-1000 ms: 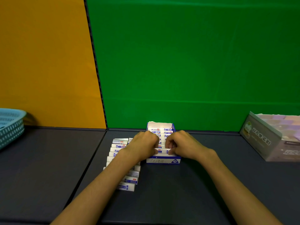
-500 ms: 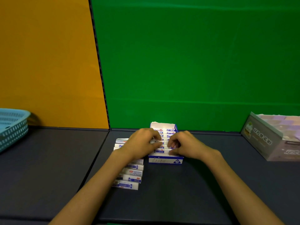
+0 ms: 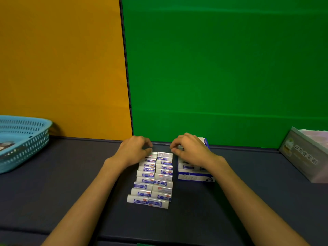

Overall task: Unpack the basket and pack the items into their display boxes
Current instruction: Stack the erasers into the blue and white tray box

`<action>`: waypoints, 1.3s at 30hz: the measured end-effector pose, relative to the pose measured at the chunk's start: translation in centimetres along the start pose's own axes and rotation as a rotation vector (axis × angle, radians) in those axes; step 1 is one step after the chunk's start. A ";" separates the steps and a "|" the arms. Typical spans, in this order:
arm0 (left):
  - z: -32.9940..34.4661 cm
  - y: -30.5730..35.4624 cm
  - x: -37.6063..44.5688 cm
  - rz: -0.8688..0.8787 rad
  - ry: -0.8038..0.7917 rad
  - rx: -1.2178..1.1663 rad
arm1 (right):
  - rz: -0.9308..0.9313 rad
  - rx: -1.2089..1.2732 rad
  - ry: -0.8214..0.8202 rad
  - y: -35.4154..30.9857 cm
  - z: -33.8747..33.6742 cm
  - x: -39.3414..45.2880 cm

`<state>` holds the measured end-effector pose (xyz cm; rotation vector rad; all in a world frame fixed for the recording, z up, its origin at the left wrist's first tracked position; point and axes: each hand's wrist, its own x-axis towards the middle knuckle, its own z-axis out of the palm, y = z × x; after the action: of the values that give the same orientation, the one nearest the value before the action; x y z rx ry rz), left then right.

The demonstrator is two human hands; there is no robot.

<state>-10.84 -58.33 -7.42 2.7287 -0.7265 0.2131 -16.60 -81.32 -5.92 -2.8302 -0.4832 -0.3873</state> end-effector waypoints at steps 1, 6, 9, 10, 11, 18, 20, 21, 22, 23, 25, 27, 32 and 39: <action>0.1 -0.3 0.0 -0.011 -0.005 0.002 | -0.005 -0.030 -0.007 -0.4 0.3 0.6; 0.7 -1.2 0.4 -0.003 -0.025 0.022 | 0.030 -0.140 -0.061 -1.1 1.6 2.5; 0.8 -1.5 0.8 0.020 -0.011 0.032 | 0.047 -0.142 -0.100 -1.2 2.1 2.9; 0.9 -1.6 1.0 0.026 -0.012 0.028 | 0.052 -0.144 -0.110 -1.2 2.2 3.0; 0.9 -1.7 1.1 0.031 -0.015 0.023 | 0.055 -0.147 -0.117 -1.2 2.3 3.1; 1.2 -2.0 2.7 0.020 -0.117 0.024 | 0.057 -0.164 -0.167 -0.9 2.8 3.8; 1.2 -2.2 3.1 0.017 -0.167 0.023 | 0.056 -0.164 -0.164 -0.9 2.9 3.9; 1.2 -2.3 3.3 0.018 -0.188 0.021 | 0.056 -0.164 -0.163 -0.9 2.9 3.9; 1.3 -2.4 3.6 0.018 -0.210 0.014 | 0.055 -0.165 -0.160 -0.8 3.0 4.0; 1.4 -2.4 3.9 0.016 -0.233 0.002 | 0.055 -0.164 -0.159 -0.8 3.0 4.0; 1.6 -2.6 4.4 0.008 -0.273 -0.033 | 0.050 -0.159 -0.159 -0.7 3.0 4.0; 1.7 -2.8 4.5 -0.011 -0.297 -0.095 | 0.053 -0.137 -0.160 -0.6 2.9 4.1; 1.4 -3.3 4.3 -0.133 -0.234 -0.348 | 0.068 -0.012 -0.138 -0.2 2.5 4.3; -0.7 -1.8 2.5 -0.266 -0.146 -1.121 | 0.065 0.104 -0.113 0.6 2.3 4.4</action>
<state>-7.78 -57.78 -6.68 1.7238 -0.3260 -0.3605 -11.90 -79.95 -6.91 -2.7690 -0.4197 -0.1849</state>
